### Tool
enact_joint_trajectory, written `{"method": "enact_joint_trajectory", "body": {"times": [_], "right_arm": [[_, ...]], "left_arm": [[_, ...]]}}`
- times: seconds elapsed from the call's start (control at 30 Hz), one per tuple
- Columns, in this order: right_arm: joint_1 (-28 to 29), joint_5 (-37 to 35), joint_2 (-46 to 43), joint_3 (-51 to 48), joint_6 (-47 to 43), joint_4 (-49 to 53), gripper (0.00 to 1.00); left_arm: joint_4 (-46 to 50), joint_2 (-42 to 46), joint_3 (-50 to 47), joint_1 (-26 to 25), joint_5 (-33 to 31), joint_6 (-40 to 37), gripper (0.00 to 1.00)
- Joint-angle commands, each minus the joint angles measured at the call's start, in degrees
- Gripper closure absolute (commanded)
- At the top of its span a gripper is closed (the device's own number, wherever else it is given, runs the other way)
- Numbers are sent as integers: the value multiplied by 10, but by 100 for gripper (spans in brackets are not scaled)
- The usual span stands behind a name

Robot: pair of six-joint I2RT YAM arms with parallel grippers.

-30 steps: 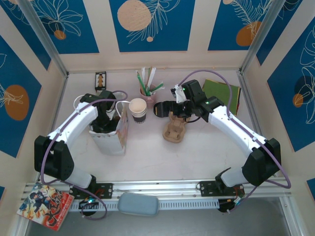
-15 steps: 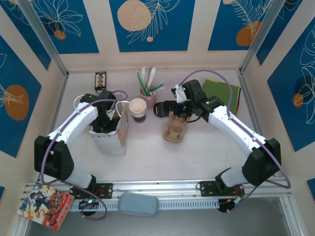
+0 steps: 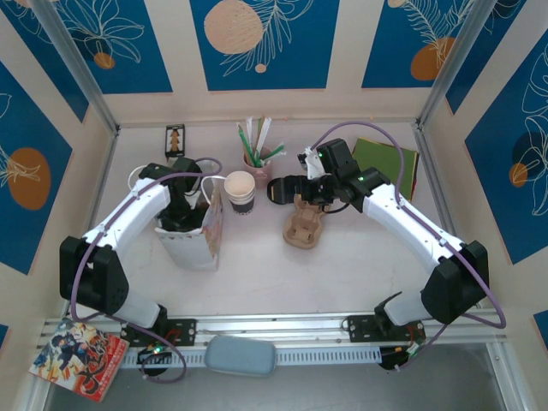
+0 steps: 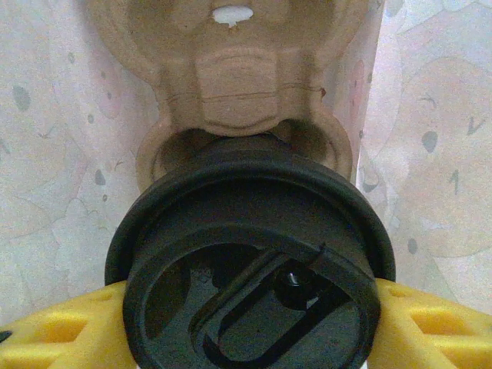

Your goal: Pack the takeout coffee

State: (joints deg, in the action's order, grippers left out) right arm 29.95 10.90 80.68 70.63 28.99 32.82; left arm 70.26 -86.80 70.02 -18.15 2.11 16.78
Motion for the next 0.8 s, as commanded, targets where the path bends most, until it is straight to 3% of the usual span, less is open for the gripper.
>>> {"method": "enact_joint_trajectory", "body": {"times": [0.0, 0.77], "right_arm": [[-2, 4, -12, 4, 3, 13, 1], [-2, 3, -17, -2, 5, 12, 1]], "left_arm": [[-64, -54, -49, 15, -40, -10, 43], [-67, -54, -50, 15, -41, -10, 43]]}}
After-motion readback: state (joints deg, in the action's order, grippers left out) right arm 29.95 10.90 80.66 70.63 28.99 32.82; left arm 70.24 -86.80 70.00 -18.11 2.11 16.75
